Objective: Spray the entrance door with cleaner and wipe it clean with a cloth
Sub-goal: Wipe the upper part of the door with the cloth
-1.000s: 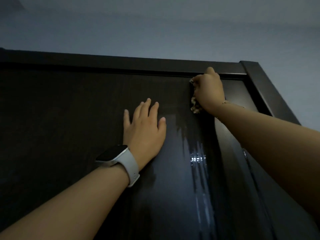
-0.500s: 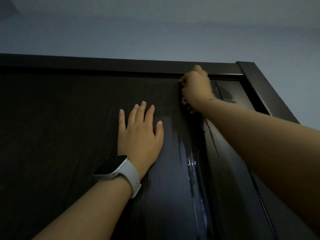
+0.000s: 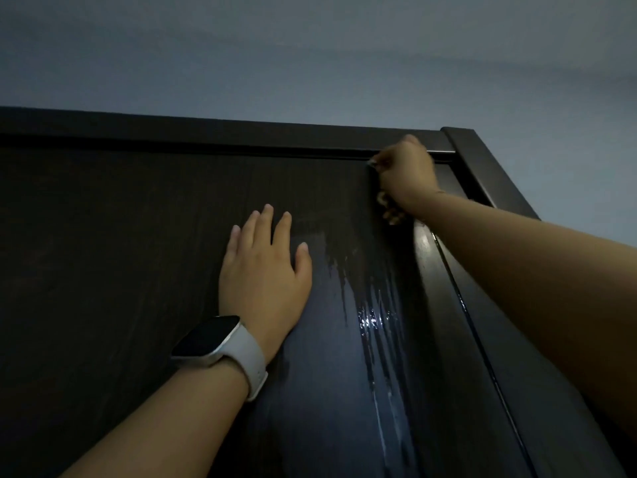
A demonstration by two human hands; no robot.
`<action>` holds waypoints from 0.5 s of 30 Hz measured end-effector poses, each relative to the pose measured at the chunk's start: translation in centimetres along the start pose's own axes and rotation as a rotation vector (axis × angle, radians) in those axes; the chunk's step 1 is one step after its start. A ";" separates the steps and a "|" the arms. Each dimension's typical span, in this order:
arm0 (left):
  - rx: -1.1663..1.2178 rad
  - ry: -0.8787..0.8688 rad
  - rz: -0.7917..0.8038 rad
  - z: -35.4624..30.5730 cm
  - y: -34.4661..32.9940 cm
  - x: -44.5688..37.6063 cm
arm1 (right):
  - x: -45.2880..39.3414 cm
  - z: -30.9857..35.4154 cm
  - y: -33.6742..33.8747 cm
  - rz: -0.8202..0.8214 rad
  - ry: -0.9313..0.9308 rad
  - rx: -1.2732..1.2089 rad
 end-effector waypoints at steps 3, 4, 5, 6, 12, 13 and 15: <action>-0.012 0.003 0.012 0.1 0.0 -0.1 | -0.1 -5.1 2.5 -0.062 -0.168 -0.067; -0.015 0.003 0.013 0.1 0.0 -0.1 | 0.0 -6.3 3.0 -0.058 -0.198 -0.097; -0.016 0.002 0.017 0.1 0.0 -0.1 | 0.0 -7.1 3.3 -0.050 -0.192 -0.116; -0.015 0.002 0.024 0.1 0.1 -0.1 | 0.2 -7.4 3.5 -0.048 -0.154 -0.106; -0.026 0.009 0.034 -0.1 0.2 0.1 | 6.9 -8.4 5.2 -0.034 0.180 0.030; -0.029 0.012 0.039 -0.1 0.2 0.1 | 8.6 -8.8 5.7 -0.026 0.238 0.041; -0.032 0.015 0.055 -0.2 0.2 0.0 | 10.8 -9.7 6.2 0.010 0.288 0.038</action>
Point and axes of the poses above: each hand's wrist, its own x-axis away from the middle knuckle, its own y-axis out of the back of the hand, z = x × y, the point moved 4 cm from there along -x, towards the middle knuckle, and after that the axes turned 6 degrees about -y, right-handed, at the moved point
